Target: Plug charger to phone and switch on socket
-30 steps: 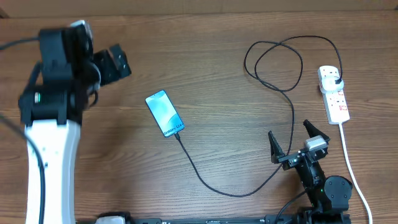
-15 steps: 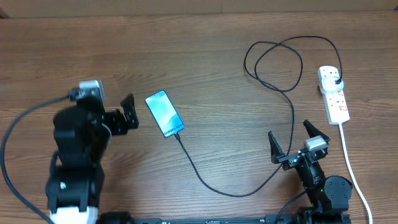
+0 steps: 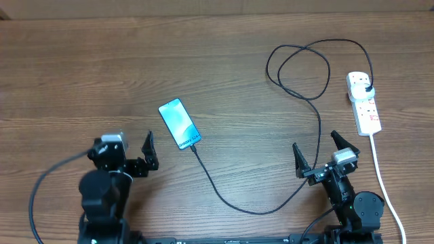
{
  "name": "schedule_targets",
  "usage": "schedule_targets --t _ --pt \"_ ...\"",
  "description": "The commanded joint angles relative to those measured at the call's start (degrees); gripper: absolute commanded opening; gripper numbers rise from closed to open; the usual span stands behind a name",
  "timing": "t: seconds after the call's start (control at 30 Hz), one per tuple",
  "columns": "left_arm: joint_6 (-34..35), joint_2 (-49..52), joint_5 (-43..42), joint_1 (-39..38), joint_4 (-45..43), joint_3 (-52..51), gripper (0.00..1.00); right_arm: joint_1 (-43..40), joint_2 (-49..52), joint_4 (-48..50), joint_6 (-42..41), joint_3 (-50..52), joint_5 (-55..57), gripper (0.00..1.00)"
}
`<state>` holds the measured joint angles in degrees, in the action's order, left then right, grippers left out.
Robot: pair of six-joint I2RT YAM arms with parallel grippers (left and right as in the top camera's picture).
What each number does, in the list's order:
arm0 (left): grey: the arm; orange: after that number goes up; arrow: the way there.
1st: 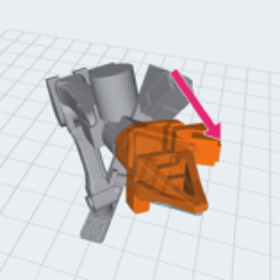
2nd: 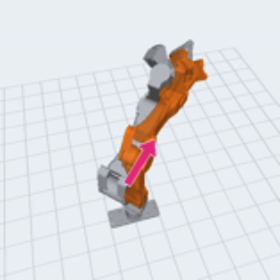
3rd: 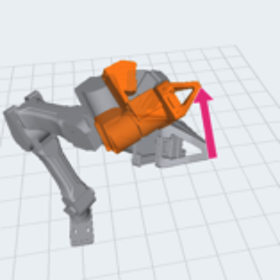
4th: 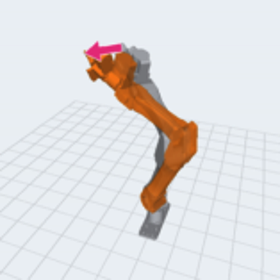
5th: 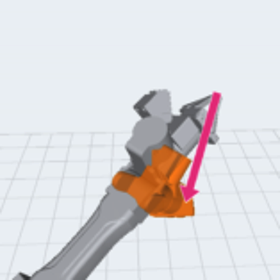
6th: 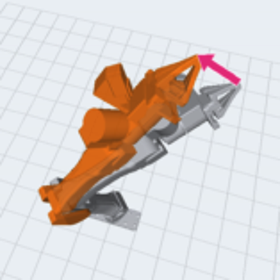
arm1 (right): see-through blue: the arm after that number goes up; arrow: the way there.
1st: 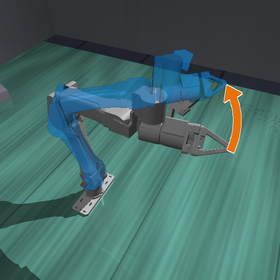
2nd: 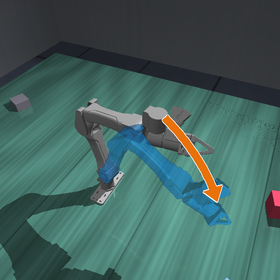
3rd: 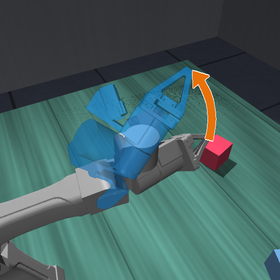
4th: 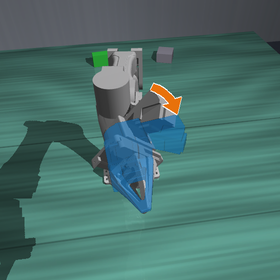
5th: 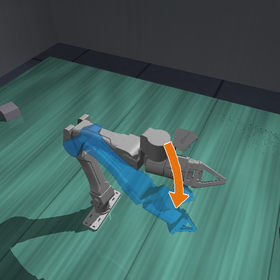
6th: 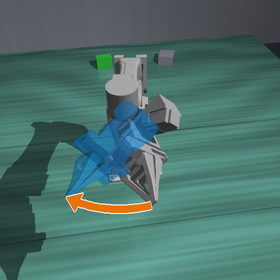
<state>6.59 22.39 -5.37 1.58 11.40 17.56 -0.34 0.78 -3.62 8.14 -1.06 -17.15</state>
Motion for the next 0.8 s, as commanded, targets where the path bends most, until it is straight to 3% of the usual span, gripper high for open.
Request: schedule_targets --t 0.0,0.3,0.77 --pt "-1.95 -4.52 -0.13 0.24 -2.69 -5.77 1.00 0.28 -0.61 0.28 -0.37 0.61 0.61 1.00" --pt "-2.01 -15.80 1.16 0.02 -6.86 -17.14 1.00 0.28 -0.61 0.28 -0.37 0.61 0.61 1.00" --pt "-5.33 -22.27 1.97 -1.38 -6.97 -17.18 1.00 0.28 -0.61 0.28 -0.37 0.61 0.61 1.00"
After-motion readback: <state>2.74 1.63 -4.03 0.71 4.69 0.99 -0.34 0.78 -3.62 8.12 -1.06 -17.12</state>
